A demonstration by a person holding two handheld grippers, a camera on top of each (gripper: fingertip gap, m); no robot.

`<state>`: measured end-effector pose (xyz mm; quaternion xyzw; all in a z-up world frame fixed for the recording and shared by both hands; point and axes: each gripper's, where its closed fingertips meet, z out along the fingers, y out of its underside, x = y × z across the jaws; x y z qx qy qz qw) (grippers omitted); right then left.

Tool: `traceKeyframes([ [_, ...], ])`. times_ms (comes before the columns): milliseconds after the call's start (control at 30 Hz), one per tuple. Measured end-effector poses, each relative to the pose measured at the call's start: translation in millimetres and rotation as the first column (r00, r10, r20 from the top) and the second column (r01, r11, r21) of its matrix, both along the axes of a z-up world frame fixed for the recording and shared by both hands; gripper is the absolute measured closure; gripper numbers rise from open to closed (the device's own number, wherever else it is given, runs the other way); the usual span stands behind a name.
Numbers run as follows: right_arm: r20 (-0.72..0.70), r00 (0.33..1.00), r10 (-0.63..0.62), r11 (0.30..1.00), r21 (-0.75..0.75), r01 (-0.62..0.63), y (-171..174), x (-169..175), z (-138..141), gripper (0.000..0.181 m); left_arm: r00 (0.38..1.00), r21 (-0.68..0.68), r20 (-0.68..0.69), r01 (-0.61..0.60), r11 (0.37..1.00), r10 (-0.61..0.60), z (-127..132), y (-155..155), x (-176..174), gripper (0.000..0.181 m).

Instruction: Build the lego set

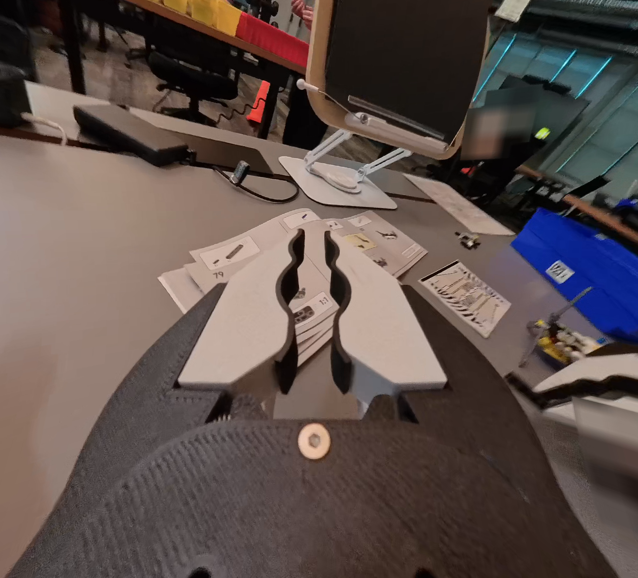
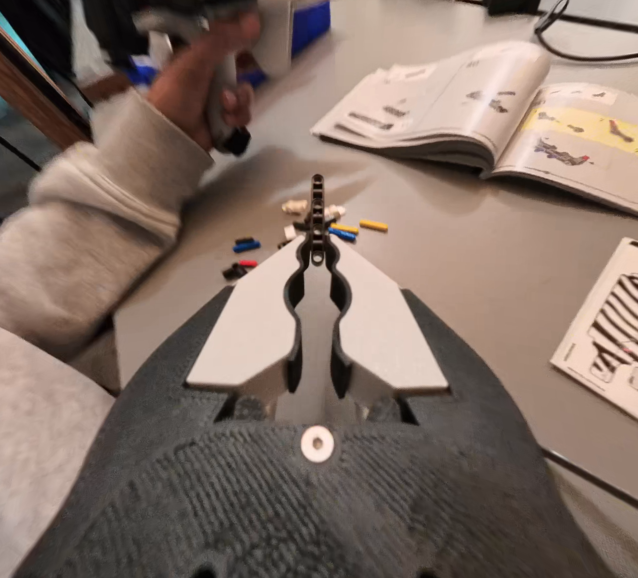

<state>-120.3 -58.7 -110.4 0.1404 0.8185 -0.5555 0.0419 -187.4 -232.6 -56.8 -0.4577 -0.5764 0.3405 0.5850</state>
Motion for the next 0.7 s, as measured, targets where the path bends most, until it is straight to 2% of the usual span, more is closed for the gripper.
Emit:
traceKeyframes([
  [100,0.081,0.996,-0.035,0.987,-0.151,0.047,7.2,-10.1,29.6,0.176,0.999,-0.082,-0.026,0.03,0.996,-0.032,4.6,14.6,-2.0,0.174],
  [167,0.087,0.994,-0.062,0.973,-0.218,0.08,13.5,-17.3,48.3,0.177,0.984,-0.043,-0.077,0.157,0.987,-0.16,12.9,39.0,-1.0,0.178],
  [200,0.082,0.993,-0.09,0.968,-0.227,0.107,16.7,-21.9,54.8,0.177,0.955,0.016,-0.129,0.272,0.962,-0.268,21.1,57.4,3.1,0.18],
  [233,0.073,0.991,-0.112,0.966,-0.227,0.125,19.0,-25.3,59.9,0.177,0.888,0.089,-0.212,0.433,0.897,-0.408,33.2,79.9,13.0,0.181],
  [267,0.063,0.992,-0.108,0.965,-0.233,0.12,19.4,-24.6,66.1,0.176,0.789,0.162,-0.305,0.595,0.787,-0.533,46.2,99.9,26.8,0.179],
  [300,0.055,0.993,-0.101,0.963,-0.244,0.111,19.1,-22.7,72.6,0.176,0.694,0.222,-0.378,0.71,0.668,-0.613,56.9,113.0,38.4,0.176],
  [333,0.047,0.995,-0.089,0.961,-0.259,0.098,18.1,-19.5,79.4,0.177,0.626,0.258,-0.42,0.776,0.575,-0.657,64.0,121.4,45.3,0.172],
  [367,0.041,0.996,-0.073,0.957,-0.277,0.081,16.5,-15.3,86.0,0.176,0.587,0.266,-0.435,0.808,0.526,-0.683,67.1,128.6,48.6,0.166],
  [400,0.036,0.998,-0.056,0.953,-0.296,0.064,14.7,-10.9,92.0,0.176,0.57,0.251,-0.425,0.82,0.514,-0.703,66.4,136.4,49.9,0.161],
  [467,0.034,0.999,-0.02,0.942,-0.334,0.03,11.2,-2.7,102.0,0.176,0.563,0.202,-0.361,0.826,0.527,-0.744,57.6,152.9,50.4,0.152],
  [533,0.047,0.999,0.01,0.93,-0.368,0.008,8.8,2.5,109.0,0.177,0.539,0.168,-0.323,0.842,0.513,-0.778,52.8,166.3,52.9,0.144],
  [600,0.072,0.997,0.034,0.919,-0.395,-0.003,7.0,4.7,112.9,0.177,0.517,0.184,-0.362,0.856,0.484,-0.776,58.5,171.4,53.9,0.144],
  [667,0.093,0.995,0.045,0.91,-0.415,-0.003,6.4,4.6,115.4,0.177,0.468,0.22,-0.445,0.883,0.414,-0.763,70.0,172.9,58.6,0.152],
  [700,0.102,0.994,0.043,0.909,-0.418,0.004,6.5,3.4,115.2,0.177,0.443,0.229,-0.485,0.897,0.379,-0.754,76.1,173.2,61.5,0.15],
])
